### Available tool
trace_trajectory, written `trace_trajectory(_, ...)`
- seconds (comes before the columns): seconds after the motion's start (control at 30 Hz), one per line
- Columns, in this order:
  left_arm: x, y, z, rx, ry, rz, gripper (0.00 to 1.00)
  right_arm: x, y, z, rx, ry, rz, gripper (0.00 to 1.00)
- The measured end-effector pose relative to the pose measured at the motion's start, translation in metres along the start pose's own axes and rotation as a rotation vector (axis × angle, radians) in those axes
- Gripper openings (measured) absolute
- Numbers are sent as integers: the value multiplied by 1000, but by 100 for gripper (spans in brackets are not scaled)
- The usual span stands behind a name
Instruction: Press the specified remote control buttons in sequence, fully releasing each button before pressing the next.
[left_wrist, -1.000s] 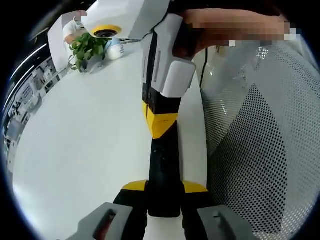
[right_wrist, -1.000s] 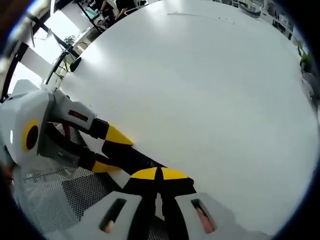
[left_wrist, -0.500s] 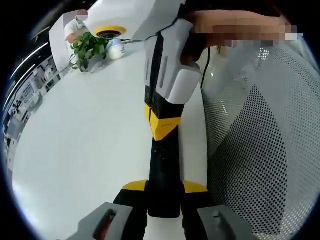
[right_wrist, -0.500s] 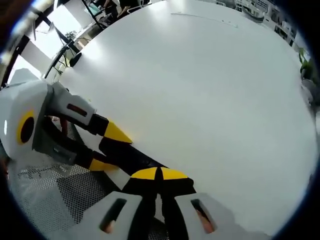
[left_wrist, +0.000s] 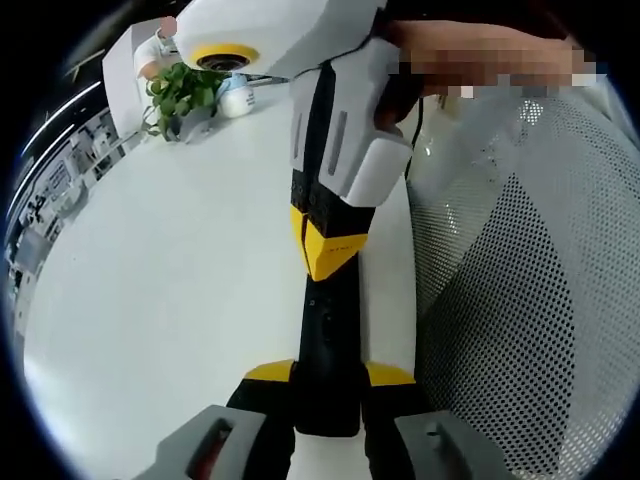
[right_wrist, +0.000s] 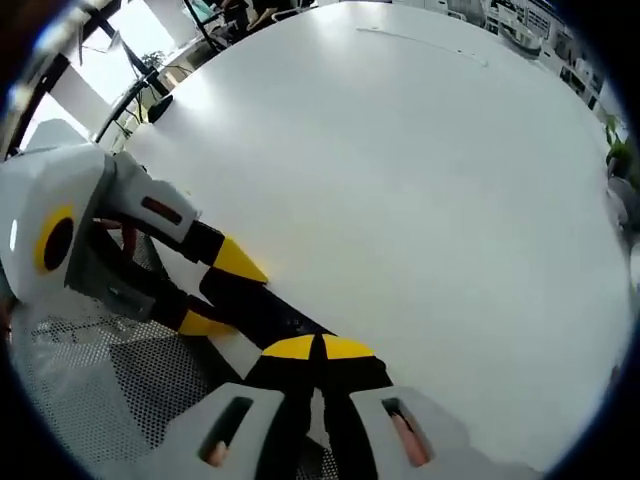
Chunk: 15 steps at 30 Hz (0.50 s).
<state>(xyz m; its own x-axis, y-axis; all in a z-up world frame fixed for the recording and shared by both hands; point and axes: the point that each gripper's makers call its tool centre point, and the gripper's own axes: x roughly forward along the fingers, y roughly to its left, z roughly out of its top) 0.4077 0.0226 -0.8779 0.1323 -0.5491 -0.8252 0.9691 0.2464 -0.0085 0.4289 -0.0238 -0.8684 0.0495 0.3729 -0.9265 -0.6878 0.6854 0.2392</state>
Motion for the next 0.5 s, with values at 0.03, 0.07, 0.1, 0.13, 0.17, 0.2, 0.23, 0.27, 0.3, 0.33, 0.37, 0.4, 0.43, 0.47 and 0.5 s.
trace_trajectory(0.03, 0, 0, 0, 1, 0, 0, 24, 0, 2, -1, 8, 5, 14, 0)
trace_trajectory(0.07, 0, 0, 0, 1, 1, 0, 24, 0, 4, -2, 18, 7, 29, 0)
trace_trajectory(0.1, 0, 0, 0, 2, 1, 0, 24, 0, 6, -2, 19, 10, 37, 0)
trace_trajectory(0.13, 0, 0, 0, 2, 1, 0, 24, 0, 7, -3, 18, 13, 46, 0)
trace_trajectory(0.17, 0, 0, 0, 3, 2, 1, 24, -1, 9, -4, 18, 17, 52, 0)
trace_trajectory(0.2, 1, 0, 0, 3, 2, 1, 24, -1, 10, -5, 14, 19, 51, 0)
trace_trajectory(0.23, 1, 1, 0, 3, 3, 1, 24, -1, 10, -5, 10, 19, 49, 0)
trace_trajectory(0.27, 1, 1, 0, 3, 3, 1, 24, -1, 10, -5, 3, 20, 44, 0)
trace_trajectory(0.3, 1, 1, 0, 4, 3, 1, 24, -1, 11, -5, -7, 21, 40, 0)
trace_trajectory(0.33, 1, 1, 0, 4, 3, 1, 24, 0, 11, -5, -15, 22, 37, 0)
trace_trajectory(0.37, 1, 0, 0, 4, 3, 1, 24, 0, 11, -5, -20, 22, 34, 0)
trace_trajectory(0.4, 1, 0, 0, 5, 4, 2, 24, 0, 11, -5, -24, 24, 32, 0)
trace_trajectory(0.43, 1, 0, 0, 5, 4, 2, 25, 2, 11, -7, -34, 31, 30, 0)
trace_trajectory(0.47, 1, 0, 0, 4, 5, 3, 25, 1, 11, -7, -42, 30, 27, 0)
trace_trajectory(0.5, 1, 0, 0, 4, 5, 3, 25, 1, 11, -7, -43, 30, 24, 0)
